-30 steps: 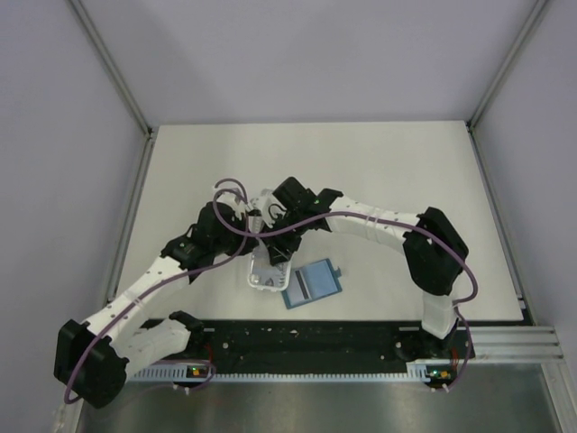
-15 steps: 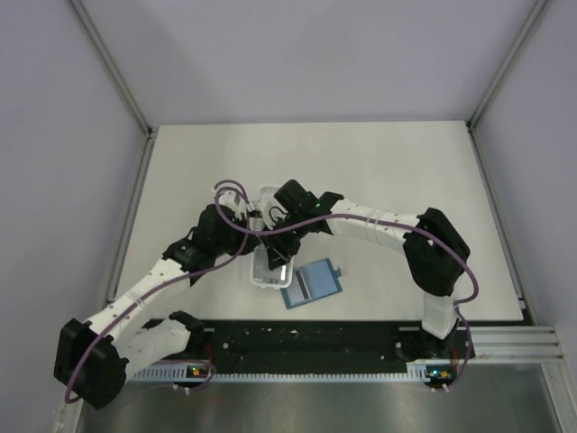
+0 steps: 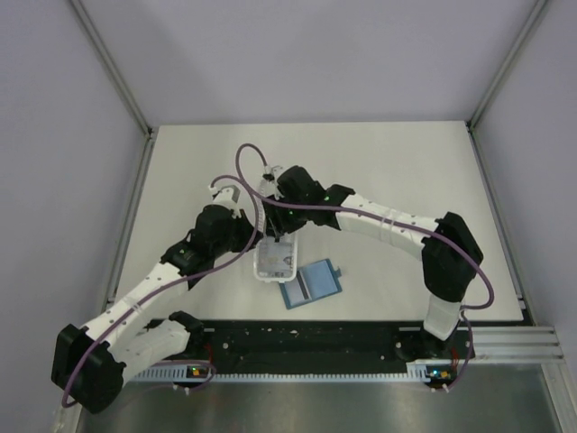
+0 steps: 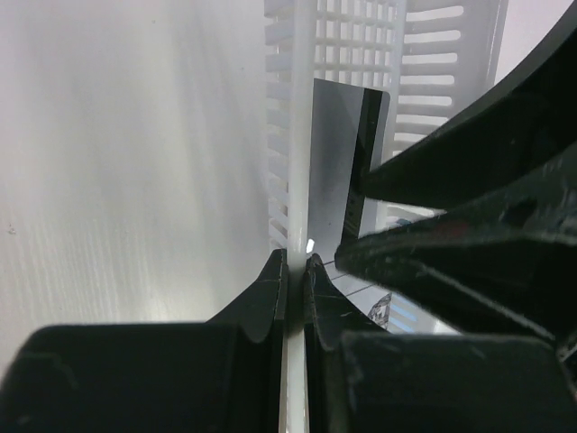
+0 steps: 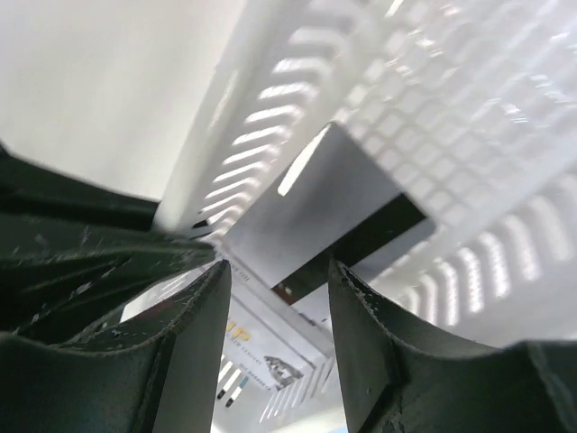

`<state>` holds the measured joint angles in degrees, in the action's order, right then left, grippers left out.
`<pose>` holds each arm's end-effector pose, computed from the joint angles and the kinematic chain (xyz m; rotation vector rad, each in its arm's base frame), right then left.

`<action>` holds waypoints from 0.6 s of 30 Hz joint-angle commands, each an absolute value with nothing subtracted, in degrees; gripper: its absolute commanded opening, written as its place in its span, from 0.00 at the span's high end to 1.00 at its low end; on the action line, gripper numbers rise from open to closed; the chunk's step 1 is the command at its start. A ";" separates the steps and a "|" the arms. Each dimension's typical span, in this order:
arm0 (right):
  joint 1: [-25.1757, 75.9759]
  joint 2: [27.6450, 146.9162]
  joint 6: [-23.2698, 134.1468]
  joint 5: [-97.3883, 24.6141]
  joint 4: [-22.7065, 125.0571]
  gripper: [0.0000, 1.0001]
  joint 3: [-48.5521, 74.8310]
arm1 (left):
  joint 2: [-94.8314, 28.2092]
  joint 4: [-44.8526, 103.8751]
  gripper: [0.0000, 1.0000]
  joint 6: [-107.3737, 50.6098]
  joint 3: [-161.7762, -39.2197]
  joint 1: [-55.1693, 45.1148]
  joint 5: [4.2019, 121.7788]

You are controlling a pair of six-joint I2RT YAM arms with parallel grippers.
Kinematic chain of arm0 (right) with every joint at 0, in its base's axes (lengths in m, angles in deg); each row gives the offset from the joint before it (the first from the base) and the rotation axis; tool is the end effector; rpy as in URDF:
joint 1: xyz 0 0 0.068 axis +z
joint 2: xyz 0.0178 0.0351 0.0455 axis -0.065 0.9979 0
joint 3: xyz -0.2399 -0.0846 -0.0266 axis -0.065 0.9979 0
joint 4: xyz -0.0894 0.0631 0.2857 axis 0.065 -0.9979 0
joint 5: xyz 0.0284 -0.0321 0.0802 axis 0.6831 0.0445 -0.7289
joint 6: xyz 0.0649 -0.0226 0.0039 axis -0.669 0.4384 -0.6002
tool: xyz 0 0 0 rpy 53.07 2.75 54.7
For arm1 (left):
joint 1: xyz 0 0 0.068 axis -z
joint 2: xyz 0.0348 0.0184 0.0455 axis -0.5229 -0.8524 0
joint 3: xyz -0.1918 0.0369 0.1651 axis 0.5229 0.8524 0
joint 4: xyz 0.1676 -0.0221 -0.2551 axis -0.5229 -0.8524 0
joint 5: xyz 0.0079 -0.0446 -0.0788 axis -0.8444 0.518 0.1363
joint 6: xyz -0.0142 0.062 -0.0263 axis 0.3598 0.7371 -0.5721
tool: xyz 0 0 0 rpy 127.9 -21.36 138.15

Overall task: Put the credit cards into the card holder
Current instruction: Pick up the credit card from the storage box.

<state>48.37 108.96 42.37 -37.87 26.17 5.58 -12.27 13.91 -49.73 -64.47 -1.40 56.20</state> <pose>0.2761 0.3689 0.2210 -0.7696 2.3701 0.7644 0.2440 -0.1433 0.2112 -0.0381 2.1998 -0.6655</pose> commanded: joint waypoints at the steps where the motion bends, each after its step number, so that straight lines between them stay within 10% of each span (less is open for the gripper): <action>1: 47.34 107.89 35.45 -25.06 25.49 0.52 2.12 | -10.46 17.92 1.00 -52.04 -64.63 -1.20 55.96; 18: 47.16 118.69 32.89 -16.97 14.51 0.48 -10.89 | -10.11 17.56 1.00 -53.45 -64.54 -1.12 55.26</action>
<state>47.52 115.23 32.60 -20.15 19.15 -7.15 -12.25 13.63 -52.70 -64.19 -1.31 55.53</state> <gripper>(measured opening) 0.515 0.072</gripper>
